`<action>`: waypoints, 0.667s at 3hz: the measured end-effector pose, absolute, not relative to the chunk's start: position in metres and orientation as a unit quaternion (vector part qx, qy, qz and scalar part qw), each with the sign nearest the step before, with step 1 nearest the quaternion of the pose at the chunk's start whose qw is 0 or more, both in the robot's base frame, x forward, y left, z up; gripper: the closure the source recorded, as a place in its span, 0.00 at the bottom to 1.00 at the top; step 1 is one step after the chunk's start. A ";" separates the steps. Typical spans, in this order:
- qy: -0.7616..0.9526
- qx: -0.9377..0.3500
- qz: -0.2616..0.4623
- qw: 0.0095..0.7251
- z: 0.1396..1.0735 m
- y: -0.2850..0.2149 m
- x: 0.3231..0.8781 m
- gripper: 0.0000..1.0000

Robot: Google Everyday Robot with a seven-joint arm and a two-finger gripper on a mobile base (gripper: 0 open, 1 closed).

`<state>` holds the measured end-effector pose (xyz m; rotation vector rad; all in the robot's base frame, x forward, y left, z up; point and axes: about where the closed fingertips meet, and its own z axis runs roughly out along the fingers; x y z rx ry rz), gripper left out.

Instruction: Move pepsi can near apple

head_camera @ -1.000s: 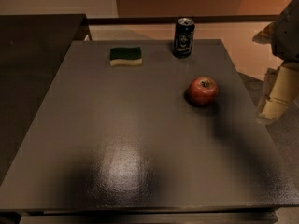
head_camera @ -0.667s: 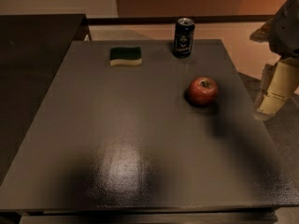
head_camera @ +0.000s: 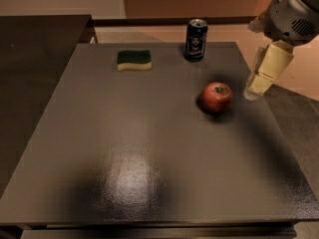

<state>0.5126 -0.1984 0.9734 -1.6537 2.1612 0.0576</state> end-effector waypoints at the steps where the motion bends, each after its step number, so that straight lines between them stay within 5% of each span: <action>1: 0.778 -0.578 0.030 0.243 0.978 -0.192 0.553 0.00; 2: 0.780 -0.560 0.031 0.276 0.979 -0.185 0.593 0.00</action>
Offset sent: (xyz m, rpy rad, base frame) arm 0.1372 0.0210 0.0104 0.1794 -0.1698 -0.1071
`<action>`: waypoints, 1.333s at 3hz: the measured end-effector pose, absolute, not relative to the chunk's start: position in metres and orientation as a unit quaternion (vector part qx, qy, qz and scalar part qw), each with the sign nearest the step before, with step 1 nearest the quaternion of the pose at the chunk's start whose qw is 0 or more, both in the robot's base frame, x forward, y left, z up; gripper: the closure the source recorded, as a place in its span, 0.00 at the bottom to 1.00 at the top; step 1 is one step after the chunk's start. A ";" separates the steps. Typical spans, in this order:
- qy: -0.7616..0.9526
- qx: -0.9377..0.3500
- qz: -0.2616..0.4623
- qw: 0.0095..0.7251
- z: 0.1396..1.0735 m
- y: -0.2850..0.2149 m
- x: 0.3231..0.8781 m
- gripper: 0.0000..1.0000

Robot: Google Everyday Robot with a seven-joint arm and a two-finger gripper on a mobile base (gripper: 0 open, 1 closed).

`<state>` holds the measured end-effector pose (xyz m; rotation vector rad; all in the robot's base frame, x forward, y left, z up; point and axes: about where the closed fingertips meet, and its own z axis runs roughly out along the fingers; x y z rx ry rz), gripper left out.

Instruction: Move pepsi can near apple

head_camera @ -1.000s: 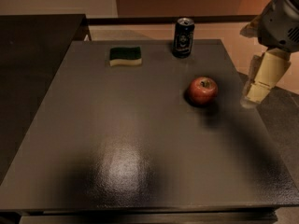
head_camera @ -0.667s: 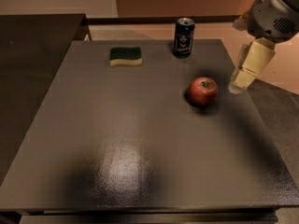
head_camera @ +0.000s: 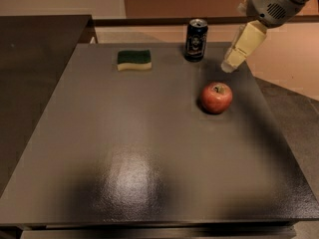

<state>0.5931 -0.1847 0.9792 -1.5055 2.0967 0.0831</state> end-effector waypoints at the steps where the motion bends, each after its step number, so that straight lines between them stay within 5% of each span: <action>1: 0.788 -0.534 0.041 0.303 0.973 -0.177 0.637 0.00; 4: 0.821 -0.444 0.091 0.347 0.943 -0.168 0.733 0.00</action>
Offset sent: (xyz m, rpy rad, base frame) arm 0.1389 0.0125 -0.0218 0.2057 -0.0390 -0.1863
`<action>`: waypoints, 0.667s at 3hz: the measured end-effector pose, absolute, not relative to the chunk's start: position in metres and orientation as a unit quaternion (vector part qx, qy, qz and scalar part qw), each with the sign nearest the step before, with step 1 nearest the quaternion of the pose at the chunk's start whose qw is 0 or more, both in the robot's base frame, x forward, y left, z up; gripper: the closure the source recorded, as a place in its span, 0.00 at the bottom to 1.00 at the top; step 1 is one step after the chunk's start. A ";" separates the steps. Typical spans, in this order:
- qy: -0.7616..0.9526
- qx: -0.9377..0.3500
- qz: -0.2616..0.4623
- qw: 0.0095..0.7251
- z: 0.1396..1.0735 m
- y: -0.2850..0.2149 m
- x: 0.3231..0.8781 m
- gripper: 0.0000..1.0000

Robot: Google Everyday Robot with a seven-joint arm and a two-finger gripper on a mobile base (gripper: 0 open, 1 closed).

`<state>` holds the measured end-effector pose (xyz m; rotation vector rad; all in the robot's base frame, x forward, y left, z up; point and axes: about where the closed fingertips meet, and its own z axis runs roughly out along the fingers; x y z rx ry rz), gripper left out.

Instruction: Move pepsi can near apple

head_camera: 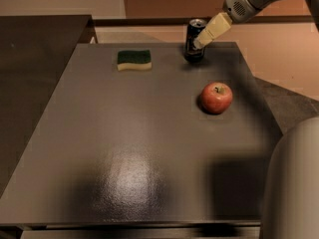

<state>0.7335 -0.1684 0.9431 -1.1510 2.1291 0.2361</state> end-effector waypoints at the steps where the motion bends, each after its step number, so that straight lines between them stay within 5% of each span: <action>1: 0.824 -0.430 0.103 0.354 0.933 -0.163 0.752 0.00; 2: 0.825 -0.415 0.114 0.366 0.927 -0.161 0.768 0.00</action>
Offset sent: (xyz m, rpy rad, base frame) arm 0.0565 0.0017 -0.0136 0.1211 -0.0231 -0.0701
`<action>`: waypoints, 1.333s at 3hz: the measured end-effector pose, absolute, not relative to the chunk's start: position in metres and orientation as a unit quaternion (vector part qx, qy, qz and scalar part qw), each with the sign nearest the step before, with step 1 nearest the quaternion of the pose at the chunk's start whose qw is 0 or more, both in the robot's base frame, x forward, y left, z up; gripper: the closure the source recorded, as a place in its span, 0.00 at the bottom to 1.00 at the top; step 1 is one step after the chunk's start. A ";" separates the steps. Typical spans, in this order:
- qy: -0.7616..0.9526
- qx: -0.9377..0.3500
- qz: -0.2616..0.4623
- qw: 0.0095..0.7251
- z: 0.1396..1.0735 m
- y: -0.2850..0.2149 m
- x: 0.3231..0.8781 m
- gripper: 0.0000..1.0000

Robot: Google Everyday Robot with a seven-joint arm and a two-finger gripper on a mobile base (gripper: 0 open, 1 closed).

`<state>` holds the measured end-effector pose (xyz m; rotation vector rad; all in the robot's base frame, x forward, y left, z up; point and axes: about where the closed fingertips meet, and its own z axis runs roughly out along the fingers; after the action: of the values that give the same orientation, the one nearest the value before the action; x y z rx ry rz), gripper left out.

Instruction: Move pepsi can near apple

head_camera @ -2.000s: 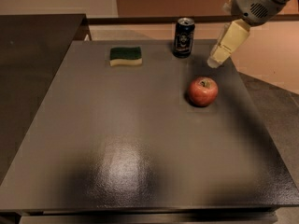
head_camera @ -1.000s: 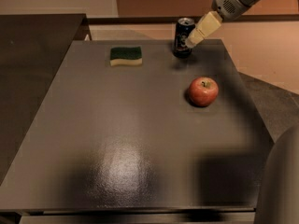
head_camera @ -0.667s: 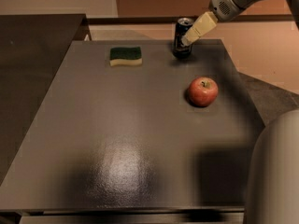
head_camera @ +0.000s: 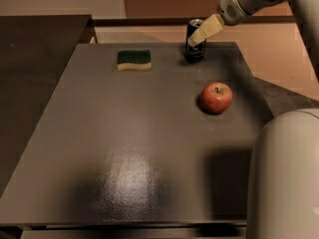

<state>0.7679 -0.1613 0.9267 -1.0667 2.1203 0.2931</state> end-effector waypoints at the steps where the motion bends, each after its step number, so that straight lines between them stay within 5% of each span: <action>1: 0.822 -0.412 0.119 0.374 0.921 -0.156 0.781 0.00; 4: 0.827 -0.416 0.125 0.358 0.913 -0.154 0.786 0.65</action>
Offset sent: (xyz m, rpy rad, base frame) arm 0.0307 0.0035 -0.0064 0.0101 0.0016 -0.0024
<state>0.7860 -0.1542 0.9130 -1.0725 2.1345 0.3218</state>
